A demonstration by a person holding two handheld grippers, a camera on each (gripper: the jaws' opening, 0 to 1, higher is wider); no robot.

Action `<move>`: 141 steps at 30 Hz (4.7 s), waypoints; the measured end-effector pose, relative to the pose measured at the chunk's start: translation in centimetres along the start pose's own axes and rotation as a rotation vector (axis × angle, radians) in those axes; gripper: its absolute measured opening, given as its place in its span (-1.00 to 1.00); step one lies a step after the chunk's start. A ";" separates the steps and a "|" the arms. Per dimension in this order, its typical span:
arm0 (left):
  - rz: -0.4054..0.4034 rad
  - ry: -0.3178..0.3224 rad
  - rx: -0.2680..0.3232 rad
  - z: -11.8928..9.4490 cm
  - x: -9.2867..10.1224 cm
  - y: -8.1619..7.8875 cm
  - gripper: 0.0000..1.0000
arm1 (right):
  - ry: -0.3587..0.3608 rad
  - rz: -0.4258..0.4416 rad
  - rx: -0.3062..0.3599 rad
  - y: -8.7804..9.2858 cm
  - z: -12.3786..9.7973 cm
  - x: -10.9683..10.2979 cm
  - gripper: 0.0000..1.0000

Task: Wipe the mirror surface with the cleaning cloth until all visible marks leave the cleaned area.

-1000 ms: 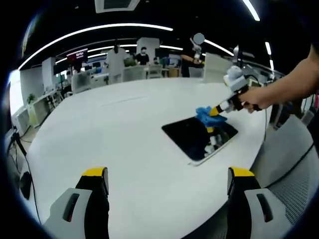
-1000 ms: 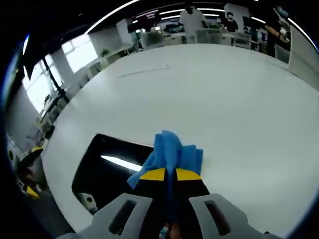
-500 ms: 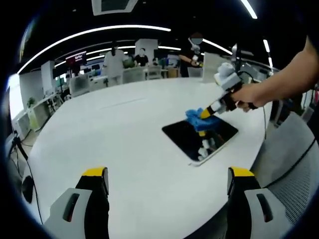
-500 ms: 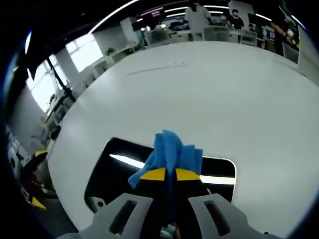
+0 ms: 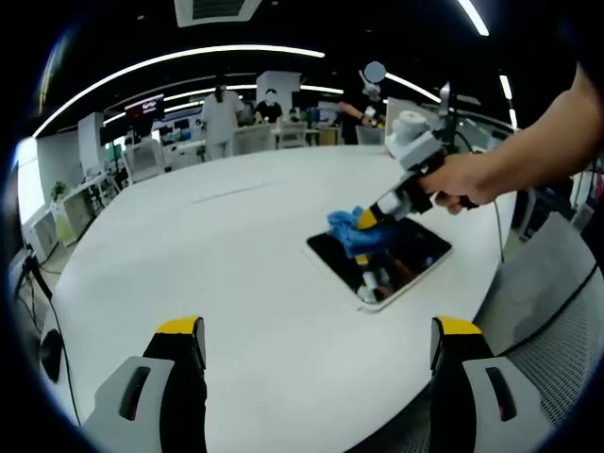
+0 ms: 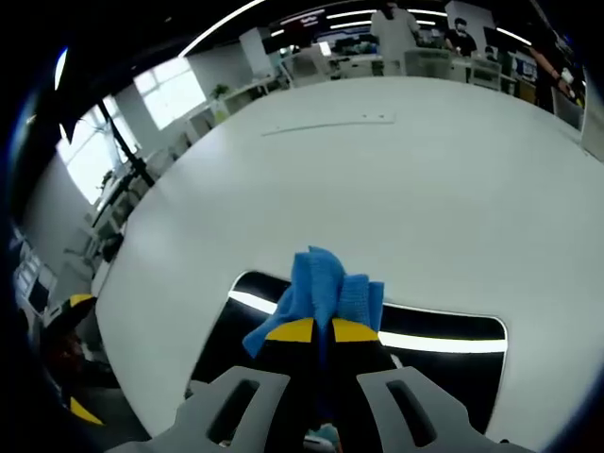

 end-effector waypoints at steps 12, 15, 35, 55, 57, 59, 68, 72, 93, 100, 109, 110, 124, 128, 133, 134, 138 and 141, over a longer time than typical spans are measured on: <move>0.003 0.010 -0.014 0.0 0.3 0.2 0.99 | -0.063 -0.033 -0.032 -0.5 2.1 -4.0 -1.00; 0.001 0.009 -0.014 0.0 0.2 0.2 0.99 | -0.073 -0.038 -0.038 -0.7 2.6 -4.9 -1.00; -0.003 -0.002 -0.023 0.0 0.0 0.3 0.99 | -0.080 -0.022 -0.042 -0.5 2.6 -5.1 -1.00; -0.006 0.007 -0.022 -0.1 0.3 0.2 0.99 | -0.095 -0.029 -0.087 2.5 0.5 -6.1 -1.00; -0.002 0.006 -0.022 -0.1 0.3 0.3 0.99 | -0.099 -0.023 -0.094 2.7 0.3 -6.2 -1.00; -0.002 0.008 -0.021 -0.1 0.3 0.3 0.99 | -0.103 -0.022 -0.101 3.0 0.2 -6.3 -1.00; 0.004 0.015 -0.028 0.0 0.4 0.4 0.99 | -0.125 -0.009 -0.129 3.8 -0.3 -6.6 -1.00; -0.002 0.013 -0.028 0.0 0.3 0.5 0.99 | -0.125 -0.021 -0.126 3.7 -0.3 -6.6 -1.00; -0.009 -0.001 -0.024 -0.1 0.1 0.4 0.99 | -0.124 -0.040 -0.081 3.7 -1.1 -4.1 -1.00; -0.004 -0.001 -0.027 0.0 0.1 0.5 0.99 | -0.111 -0.033 -0.068 3.6 -1.7 -2.4 -1.00; -0.006 -0.001 -0.026 -0.1 0.1 0.4 0.99 | -0.097 -0.023 -0.057 3.7 -2.5 -0.5 -1.00; -0.005 0.000 -0.026 -0.1 0.2 0.4 0.99 | -0.094 -0.022 -0.055 3.7 -2.6 -0.3 -1.00; 0.006 0.008 -0.019 0.0 0.3 0.3 0.99 | -0.054 0.010 -0.033 3.9 -4.5 4.0 -1.00; 0.014 0.007 -0.017 -0.1 0.3 0.2 0.99 | -0.043 0.018 -0.031 4.0 -5.1 5.3 -1.00; 0.014 -0.001 -0.016 -0.1 0.2 0.2 0.99 | -0.032 0.026 -0.030 4.0 -5.6 6.6 -1.00; 0.013 -0.001 -0.016 -0.1 0.2 0.2 0.99 | -0.030 0.027 -0.029 3.9 -5.7 6.8 -1.00; 0.014 -0.006 -0.018 -0.1 0.1 0.2 0.99 | -0.021 0.043 -0.024 4.0 -6.1 7.8 -1.00; 0.017 -0.010 -0.020 -0.2 0.0 0.2 0.99 | -0.011 0.043 -0.027 4.1 -6.4 8.3 -1.00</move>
Point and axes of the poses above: the point that each gripper's makers call its tool centre point, and the gripper's own axes: z roughly forward along the fingers, x roughly to its right, y roughly out of its underside, the point moved 2 cm from there along -z, roughly backward along the fingers, and after that the axes turned 6 degrees about z, right-handed, at the moved point
